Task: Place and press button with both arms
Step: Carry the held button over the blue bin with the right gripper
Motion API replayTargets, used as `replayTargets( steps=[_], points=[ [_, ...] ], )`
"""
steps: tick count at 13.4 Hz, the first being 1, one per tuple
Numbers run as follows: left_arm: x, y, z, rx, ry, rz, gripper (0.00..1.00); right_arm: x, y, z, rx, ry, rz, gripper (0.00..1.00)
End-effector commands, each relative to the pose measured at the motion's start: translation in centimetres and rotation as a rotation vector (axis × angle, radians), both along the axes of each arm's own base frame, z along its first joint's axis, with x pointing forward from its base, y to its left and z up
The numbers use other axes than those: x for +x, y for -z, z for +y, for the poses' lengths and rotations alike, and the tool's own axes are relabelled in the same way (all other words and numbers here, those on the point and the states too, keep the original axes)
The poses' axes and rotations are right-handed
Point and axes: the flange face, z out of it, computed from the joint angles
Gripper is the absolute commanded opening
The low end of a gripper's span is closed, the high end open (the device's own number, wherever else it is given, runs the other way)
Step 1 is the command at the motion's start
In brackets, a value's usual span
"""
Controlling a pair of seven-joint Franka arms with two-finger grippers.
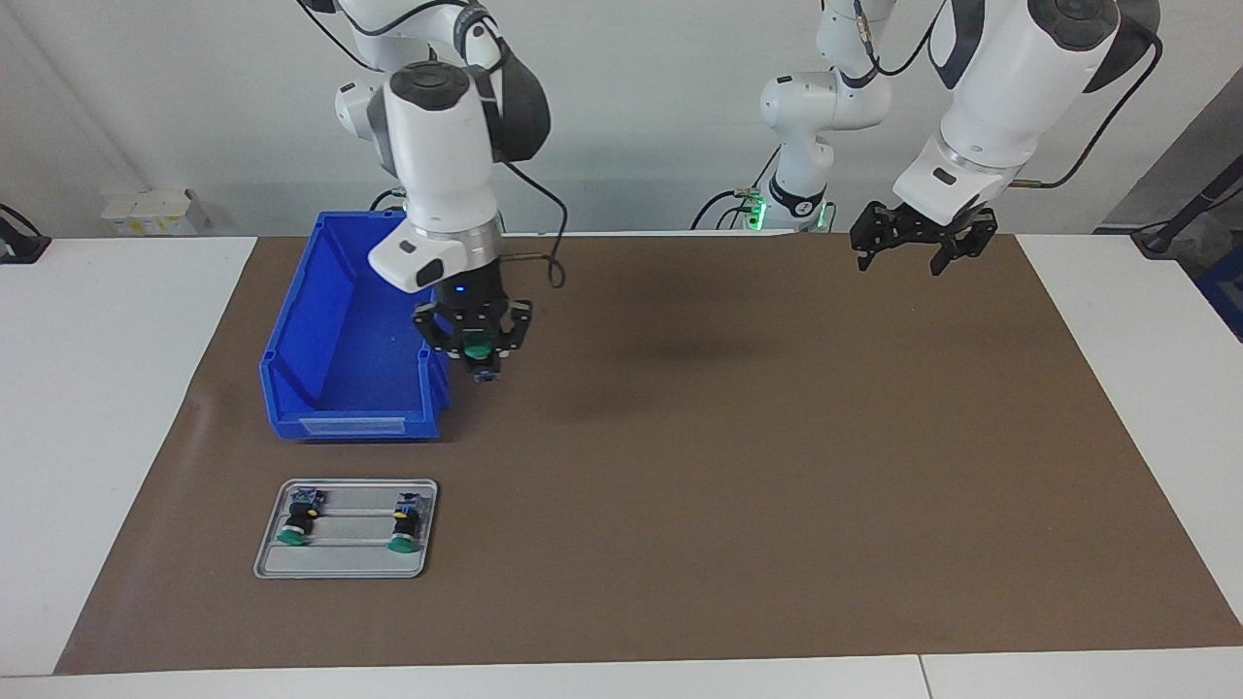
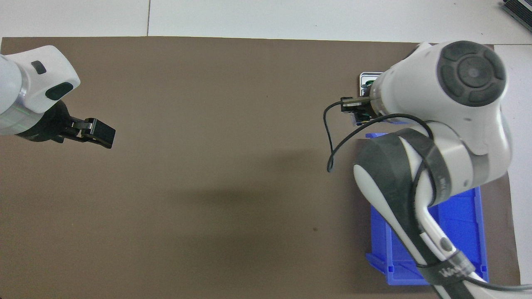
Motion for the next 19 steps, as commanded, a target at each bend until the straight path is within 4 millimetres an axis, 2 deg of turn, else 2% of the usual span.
replayTargets(
  steps=[1, 4, 6, 9, 10, 12, 15, 18, 19],
  points=[
    [-0.7, -0.1, 0.2, 0.013, 0.001, -0.019, 1.00, -2.8, 1.6, -6.6, -0.030, -0.056, 0.065, 0.00],
    [-0.7, -0.1, 0.2, 0.013, 0.001, -0.019, 1.00, -4.9, 4.2, -14.5, -0.042, -0.081, 0.128, 0.00],
    [-0.7, -0.1, 0.2, 0.013, 0.001, -0.019, 1.00, -7.5, 7.3, -17.6, -0.025, -0.091, 0.090, 0.00],
    [-0.7, -0.1, 0.2, 0.013, 0.001, -0.019, 1.00, -11.6, 12.8, -18.0, 0.023, -0.063, 0.062, 0.00],
    [-0.7, -0.1, 0.2, 0.013, 0.001, -0.019, 1.00, -12.2, 14.2, -18.3, 0.049, -0.035, 0.056, 0.00],
    [-0.7, -0.1, 0.2, 0.013, 0.001, -0.019, 1.00, -12.6, 16.1, -17.7, 0.108, 0.014, 0.055, 0.00],
    [-0.7, -0.1, 0.2, 0.013, 0.001, -0.018, 1.00, -13.6, 19.6, -18.2, 0.099, 0.030, 0.020, 0.00],
    [-0.7, -0.1, 0.2, 0.013, 0.001, -0.019, 1.00, -13.8, 20.3, -17.9, 0.096, 0.025, 0.011, 0.00],
    [-0.7, -0.1, 0.2, 0.013, 0.001, -0.019, 1.00, -13.8, 20.7, -17.9, 0.097, 0.035, 0.019, 0.09]
  ],
)
